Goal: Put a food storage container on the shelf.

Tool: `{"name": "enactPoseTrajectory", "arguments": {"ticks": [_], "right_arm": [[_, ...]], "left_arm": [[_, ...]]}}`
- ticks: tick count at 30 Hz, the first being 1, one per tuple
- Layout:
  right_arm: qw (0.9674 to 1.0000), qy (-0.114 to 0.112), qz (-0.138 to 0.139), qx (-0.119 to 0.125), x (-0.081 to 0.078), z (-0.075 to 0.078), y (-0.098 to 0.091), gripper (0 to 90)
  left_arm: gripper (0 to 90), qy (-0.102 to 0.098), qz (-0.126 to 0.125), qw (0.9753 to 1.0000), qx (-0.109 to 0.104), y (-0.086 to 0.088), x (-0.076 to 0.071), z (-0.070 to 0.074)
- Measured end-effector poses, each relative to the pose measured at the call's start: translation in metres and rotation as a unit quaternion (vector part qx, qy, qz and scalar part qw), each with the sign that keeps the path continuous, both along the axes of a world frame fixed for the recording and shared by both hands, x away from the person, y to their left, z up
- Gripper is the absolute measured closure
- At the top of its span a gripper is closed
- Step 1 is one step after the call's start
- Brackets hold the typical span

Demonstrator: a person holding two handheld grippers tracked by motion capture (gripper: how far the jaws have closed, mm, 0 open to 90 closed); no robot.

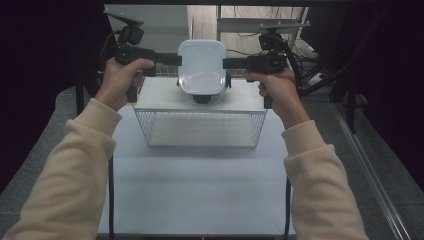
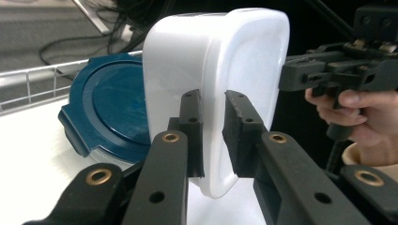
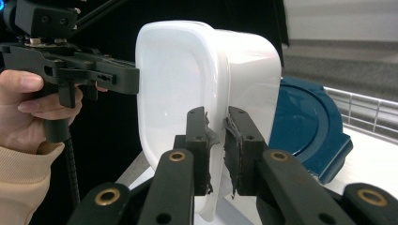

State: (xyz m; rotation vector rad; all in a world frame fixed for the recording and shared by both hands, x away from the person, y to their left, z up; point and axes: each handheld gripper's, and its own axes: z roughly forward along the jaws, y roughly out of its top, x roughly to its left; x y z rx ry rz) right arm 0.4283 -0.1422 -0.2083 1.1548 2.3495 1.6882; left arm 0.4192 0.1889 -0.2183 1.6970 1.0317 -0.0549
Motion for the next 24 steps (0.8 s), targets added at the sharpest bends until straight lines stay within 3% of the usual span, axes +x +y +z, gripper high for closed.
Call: {"name": "enactPoseTrajectory", "arguments": {"ticks": [2, 5, 7, 8, 13, 16, 19, 21, 22, 24], "right_arm": [[0.9998, 0.019, -0.003, 0.003, 0.015, -0.007, 0.002, 79.7], [0.9996, 0.028, -0.004, 0.005, 0.022, -0.011, 0.003, 79.3], [0.9988, 0.043, -0.001, 0.025, 0.033, -0.013, 0.002, 78.9], [0.9985, 0.048, -0.001, 0.028, 0.036, -0.013, 0.002, 78.7], [0.9968, 0.071, -0.008, 0.035, 0.050, -0.015, 0.002, 76.1], [0.9931, 0.105, -0.022, 0.048, 0.066, -0.020, 0.002, 72.7], [0.9884, 0.132, -0.031, 0.067, 0.077, -0.027, 0.000, 70.8], [0.9865, 0.142, -0.034, 0.075, 0.081, -0.029, -0.001, 70.5], [0.9833, 0.155, -0.036, 0.088, 0.086, -0.034, -0.002, 69.9], [0.9808, 0.165, -0.040, 0.097, 0.090, -0.037, -0.002, 69.5]], "left_arm": [[78.6, 0.011, 0.002, 0.9999, 0.000, 0.001, 0.009, -0.004], [78.9, 0.024, 0.007, 0.9996, -0.010, 0.003, 0.021, -0.009], [79.3, 0.032, 0.006, 0.9991, -0.026, 0.006, 0.028, -0.012], [79.5, 0.043, 0.002, 0.9981, -0.044, 0.010, 0.035, -0.015], [78.4, 0.069, 0.008, 0.9951, -0.070, 0.011, 0.048, -0.021], [77.0, 0.105, 0.020, 0.9895, -0.097, 0.011, 0.064, -0.030], [76.9, 0.121, 0.025, 0.9853, -0.118, 0.012, 0.072, -0.036], [76.5, 0.123, 0.027, 0.9846, -0.122, 0.012, 0.074, -0.037], [76.1, 0.126, 0.030, 0.9834, -0.127, 0.012, 0.077, -0.040], [75.5, 0.128, 0.032, 0.9826, -0.130, 0.012, 0.078, -0.042]]}}
